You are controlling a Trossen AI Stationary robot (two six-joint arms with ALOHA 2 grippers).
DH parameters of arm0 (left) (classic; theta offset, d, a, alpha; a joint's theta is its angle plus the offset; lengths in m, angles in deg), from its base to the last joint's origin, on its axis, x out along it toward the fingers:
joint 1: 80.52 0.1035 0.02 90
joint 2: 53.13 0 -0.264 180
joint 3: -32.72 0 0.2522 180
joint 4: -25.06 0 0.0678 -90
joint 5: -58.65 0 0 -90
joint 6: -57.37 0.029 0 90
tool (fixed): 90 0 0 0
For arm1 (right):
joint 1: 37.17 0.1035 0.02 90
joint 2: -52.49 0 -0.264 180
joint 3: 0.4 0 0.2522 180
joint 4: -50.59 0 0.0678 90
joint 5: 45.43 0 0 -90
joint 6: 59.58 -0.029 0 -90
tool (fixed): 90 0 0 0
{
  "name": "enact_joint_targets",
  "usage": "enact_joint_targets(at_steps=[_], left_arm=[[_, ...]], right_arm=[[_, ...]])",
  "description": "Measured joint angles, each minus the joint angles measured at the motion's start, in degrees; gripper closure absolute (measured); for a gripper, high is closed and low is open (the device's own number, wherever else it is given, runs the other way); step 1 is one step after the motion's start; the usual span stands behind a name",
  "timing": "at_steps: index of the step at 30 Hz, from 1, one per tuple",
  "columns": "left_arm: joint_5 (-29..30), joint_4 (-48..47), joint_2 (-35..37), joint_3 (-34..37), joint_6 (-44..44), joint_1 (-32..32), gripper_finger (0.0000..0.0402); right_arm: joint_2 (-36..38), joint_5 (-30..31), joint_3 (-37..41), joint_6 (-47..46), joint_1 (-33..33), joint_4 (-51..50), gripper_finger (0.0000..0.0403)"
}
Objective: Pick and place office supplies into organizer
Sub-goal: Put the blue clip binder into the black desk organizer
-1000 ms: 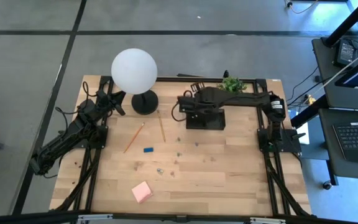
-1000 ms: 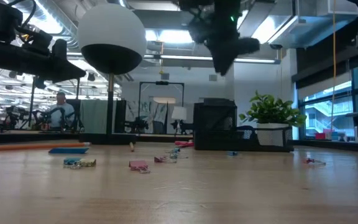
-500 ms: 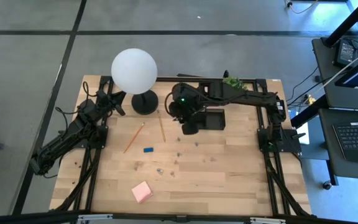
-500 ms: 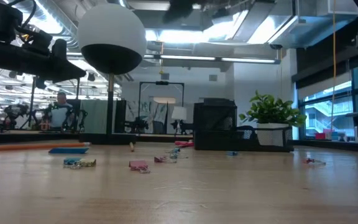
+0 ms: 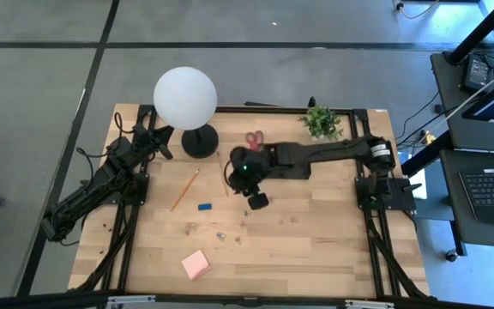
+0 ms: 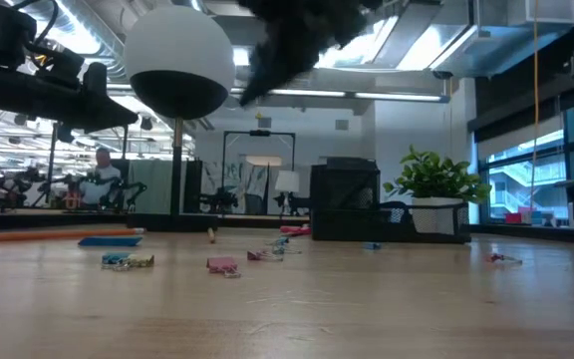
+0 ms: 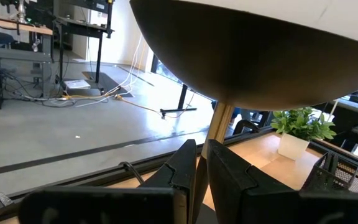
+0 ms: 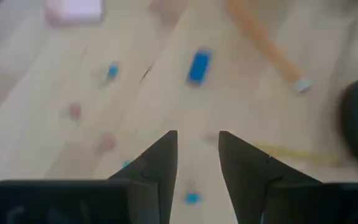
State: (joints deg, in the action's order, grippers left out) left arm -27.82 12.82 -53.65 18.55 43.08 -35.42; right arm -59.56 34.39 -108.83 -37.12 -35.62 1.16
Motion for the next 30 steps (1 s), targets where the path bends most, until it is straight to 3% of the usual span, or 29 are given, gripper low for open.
enact_joint_targets(at_steps=[4, 10, 18, 30], left_arm=[[0.0, 0.0, 0.0, 0.0, 0.0, 0.0, 0.0368], [0.0, 0.0, 0.0, 0.0, 0.0, 0.0, 0.0368], [0.0, 0.0, 0.0, 0.0, 0.0, 0.0, 0.0368], [0.1, 0.0, 0.0, 0.0, 0.0, 0.0, 0.0368]], right_arm=[[0.0, 0.2, 6.0, 0.2, 1.0, 2.0, 0.0281], [0.0, 7.4, 12.2, -0.3, 1.7, 0.1, 0.0281], [0.0, 8.2, 16.6, -2.7, 1.7, -7.0, 0.0281], [0.1, 10.5, 21.7, -0.8, 1.7, -5.7, 0.0281]])
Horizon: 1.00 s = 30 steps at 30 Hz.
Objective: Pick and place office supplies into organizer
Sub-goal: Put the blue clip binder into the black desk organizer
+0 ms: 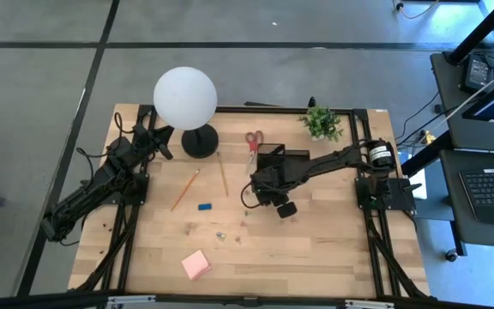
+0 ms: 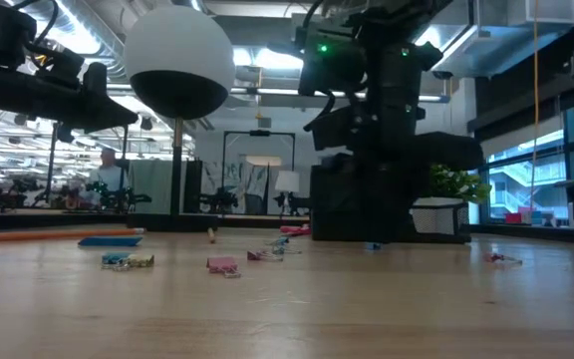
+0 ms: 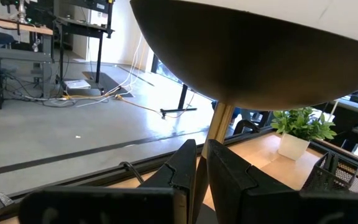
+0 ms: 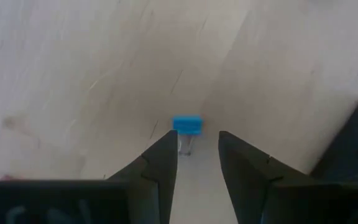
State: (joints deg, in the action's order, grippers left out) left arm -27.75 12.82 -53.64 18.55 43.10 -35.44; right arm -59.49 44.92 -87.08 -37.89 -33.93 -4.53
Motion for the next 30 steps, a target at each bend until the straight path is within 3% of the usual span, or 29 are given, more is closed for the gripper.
enact_joint_targets(at_steps=[30], left_arm=[[0.0, 0.0, 0.0, 0.0, 0.0, 0.0, 0.0368]], right_arm=[[0.2, -1.7, 2.6, -0.5, 0.2, 3.9, 0.0281]])
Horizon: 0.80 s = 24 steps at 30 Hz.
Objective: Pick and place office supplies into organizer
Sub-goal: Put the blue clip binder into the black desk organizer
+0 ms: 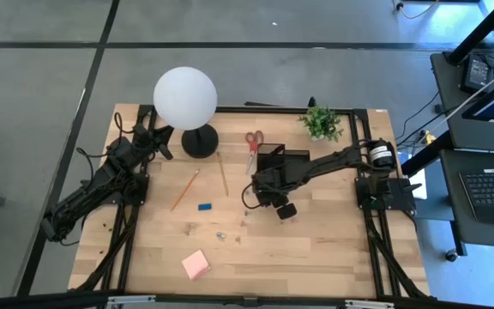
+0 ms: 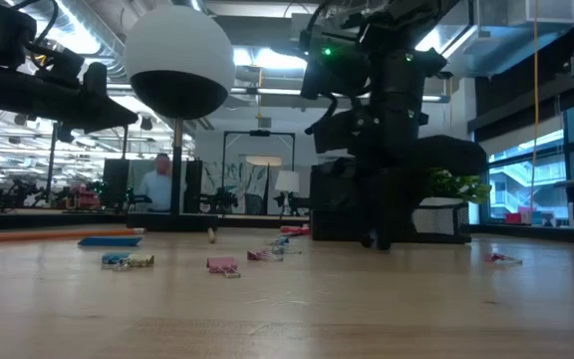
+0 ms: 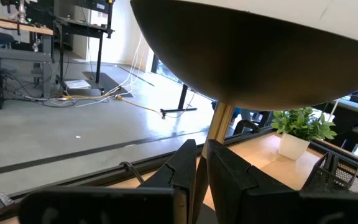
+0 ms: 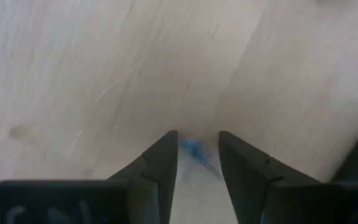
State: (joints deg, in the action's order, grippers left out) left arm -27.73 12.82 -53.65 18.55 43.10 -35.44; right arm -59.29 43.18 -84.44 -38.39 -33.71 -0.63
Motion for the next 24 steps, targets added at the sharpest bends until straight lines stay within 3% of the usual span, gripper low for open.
enact_joint_targets(at_steps=[24], left_arm=[[0.0, 0.0, 0.0, 0.0, 0.0, 0.0, 0.0368]], right_arm=[[-0.1, 0.4, 1.6, 0.1, 0.9, -0.3, 0.0281]])
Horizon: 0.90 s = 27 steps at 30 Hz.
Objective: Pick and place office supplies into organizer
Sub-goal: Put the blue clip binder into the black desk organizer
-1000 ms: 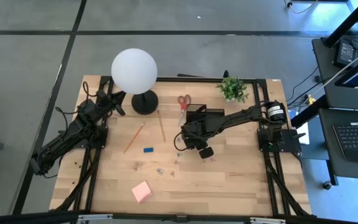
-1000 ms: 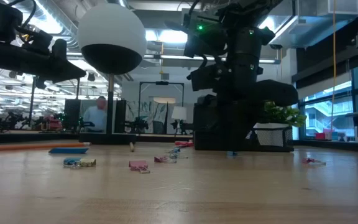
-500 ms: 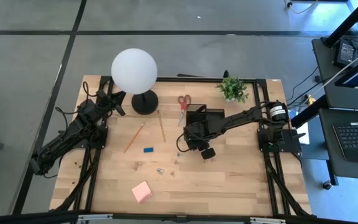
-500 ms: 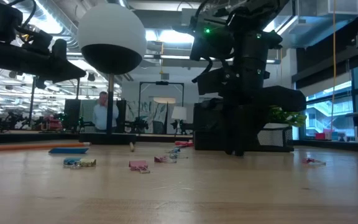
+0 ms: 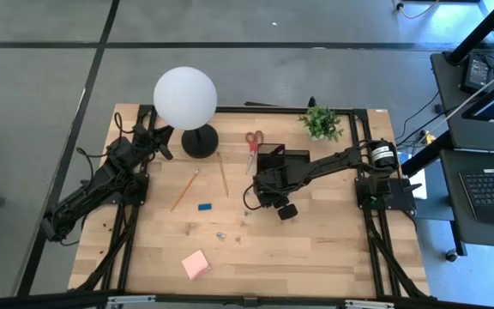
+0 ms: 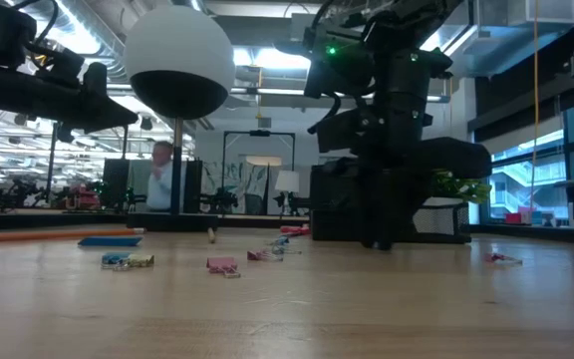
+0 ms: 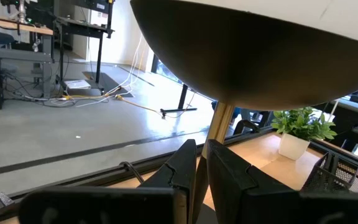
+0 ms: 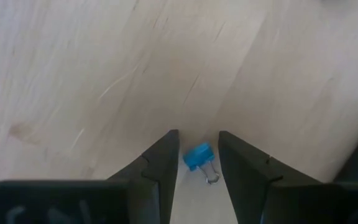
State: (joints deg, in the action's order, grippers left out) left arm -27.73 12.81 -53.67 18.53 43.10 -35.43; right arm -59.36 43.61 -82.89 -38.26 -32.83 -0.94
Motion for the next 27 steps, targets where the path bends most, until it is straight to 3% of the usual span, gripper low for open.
enact_joint_targets(at_steps=[19, 27], left_arm=[[0.0, 0.0, 0.0, 0.0, 0.0, 0.0, 0.0368], [0.0, 0.0, 0.0, 0.0, 0.0, 0.0, 0.0368]], right_arm=[[-0.1, 1.9, 0.1, 0.0, 0.1, -1.3, 0.0281], [-0.1, 2.9, 0.1, 7.9, 0.5, -1.3, 0.0281]])
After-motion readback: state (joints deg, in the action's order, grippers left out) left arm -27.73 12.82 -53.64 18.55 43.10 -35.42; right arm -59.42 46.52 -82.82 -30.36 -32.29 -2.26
